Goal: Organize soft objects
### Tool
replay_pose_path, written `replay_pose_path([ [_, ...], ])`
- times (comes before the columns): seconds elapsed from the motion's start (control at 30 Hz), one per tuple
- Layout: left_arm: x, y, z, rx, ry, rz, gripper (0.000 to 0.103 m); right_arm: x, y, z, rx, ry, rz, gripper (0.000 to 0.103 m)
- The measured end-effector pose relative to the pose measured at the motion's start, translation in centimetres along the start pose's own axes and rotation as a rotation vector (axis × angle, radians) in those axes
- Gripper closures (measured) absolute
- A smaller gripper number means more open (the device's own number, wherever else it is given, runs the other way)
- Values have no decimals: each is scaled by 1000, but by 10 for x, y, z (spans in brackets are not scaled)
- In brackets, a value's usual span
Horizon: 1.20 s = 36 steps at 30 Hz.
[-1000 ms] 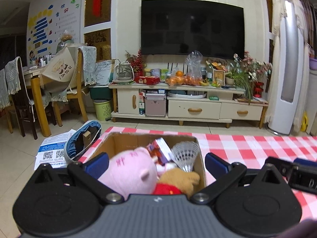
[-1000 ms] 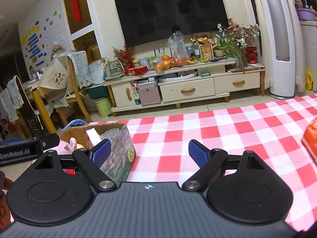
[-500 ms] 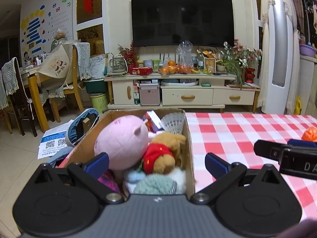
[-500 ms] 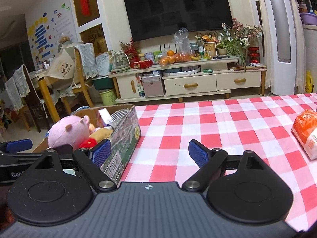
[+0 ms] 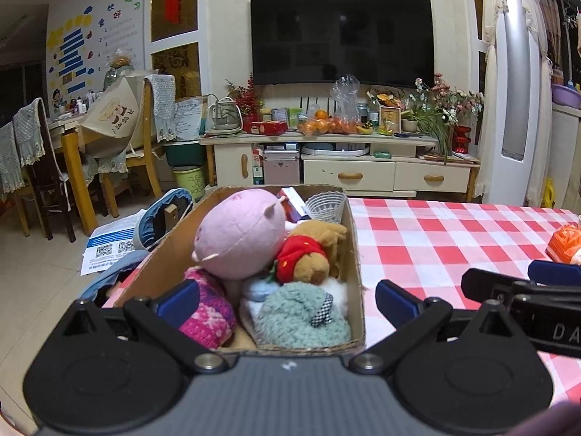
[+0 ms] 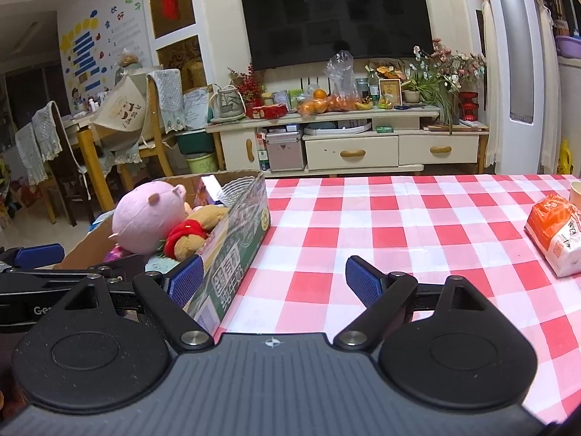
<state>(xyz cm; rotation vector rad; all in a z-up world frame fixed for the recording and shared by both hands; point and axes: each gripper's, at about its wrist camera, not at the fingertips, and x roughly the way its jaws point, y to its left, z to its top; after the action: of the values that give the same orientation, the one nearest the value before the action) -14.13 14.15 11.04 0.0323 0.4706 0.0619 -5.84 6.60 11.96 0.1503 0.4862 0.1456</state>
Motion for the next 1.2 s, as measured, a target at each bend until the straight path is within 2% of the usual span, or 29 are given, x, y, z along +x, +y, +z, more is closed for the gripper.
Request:
replay_pose_path([
  [0.63, 3, 16, -14, -23, -5, 27, 1, 7, 18, -15, -44, -9, -28, 0],
  [1.2, 5, 14, -16, -8, -7, 42, 1, 7, 14, -21, -47, -27, -25, 0],
])
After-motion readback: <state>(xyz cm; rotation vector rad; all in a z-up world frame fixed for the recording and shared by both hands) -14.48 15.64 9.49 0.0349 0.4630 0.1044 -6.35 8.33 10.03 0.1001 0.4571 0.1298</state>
